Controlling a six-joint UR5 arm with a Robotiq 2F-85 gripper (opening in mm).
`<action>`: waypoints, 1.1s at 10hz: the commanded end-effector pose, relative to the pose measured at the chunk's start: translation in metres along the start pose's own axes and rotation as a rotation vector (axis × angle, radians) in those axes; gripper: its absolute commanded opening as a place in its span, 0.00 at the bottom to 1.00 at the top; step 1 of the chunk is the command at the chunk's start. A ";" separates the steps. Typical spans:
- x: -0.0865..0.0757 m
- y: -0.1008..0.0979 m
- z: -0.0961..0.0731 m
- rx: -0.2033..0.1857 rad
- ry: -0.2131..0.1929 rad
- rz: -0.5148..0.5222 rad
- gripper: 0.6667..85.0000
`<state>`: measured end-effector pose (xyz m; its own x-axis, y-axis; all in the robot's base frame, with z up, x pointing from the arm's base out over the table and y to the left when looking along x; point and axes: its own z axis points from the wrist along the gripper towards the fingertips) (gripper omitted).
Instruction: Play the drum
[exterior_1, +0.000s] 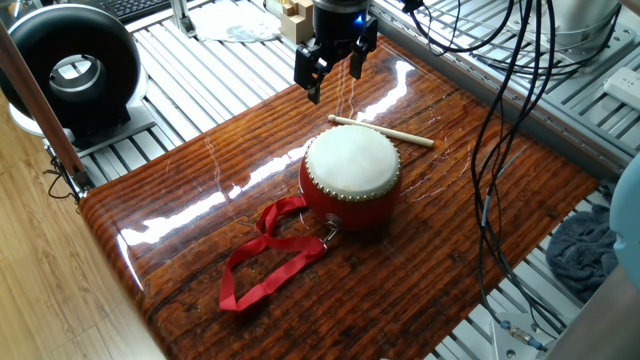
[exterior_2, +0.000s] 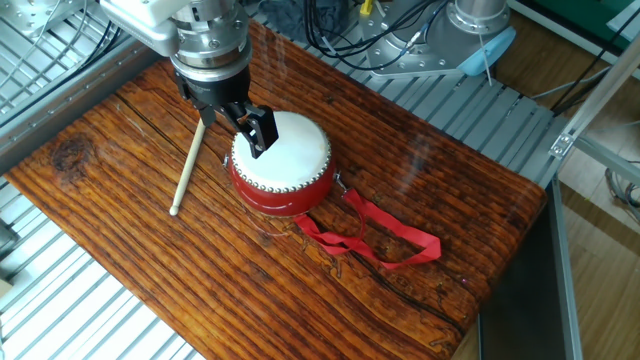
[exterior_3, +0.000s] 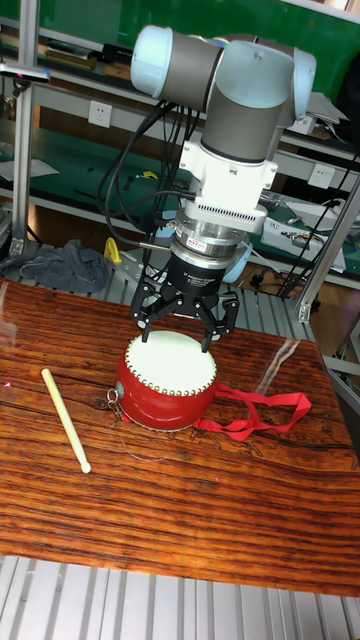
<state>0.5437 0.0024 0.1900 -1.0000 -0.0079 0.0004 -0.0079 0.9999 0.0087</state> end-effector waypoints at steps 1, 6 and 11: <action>0.003 0.002 0.000 0.002 0.011 -0.178 0.00; 0.002 0.003 0.002 0.012 0.007 -0.178 0.00; 0.003 0.003 0.001 0.004 0.005 -0.175 0.00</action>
<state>0.5407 0.0025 0.1877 -0.9838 -0.1791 0.0094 -0.1792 0.9837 -0.0109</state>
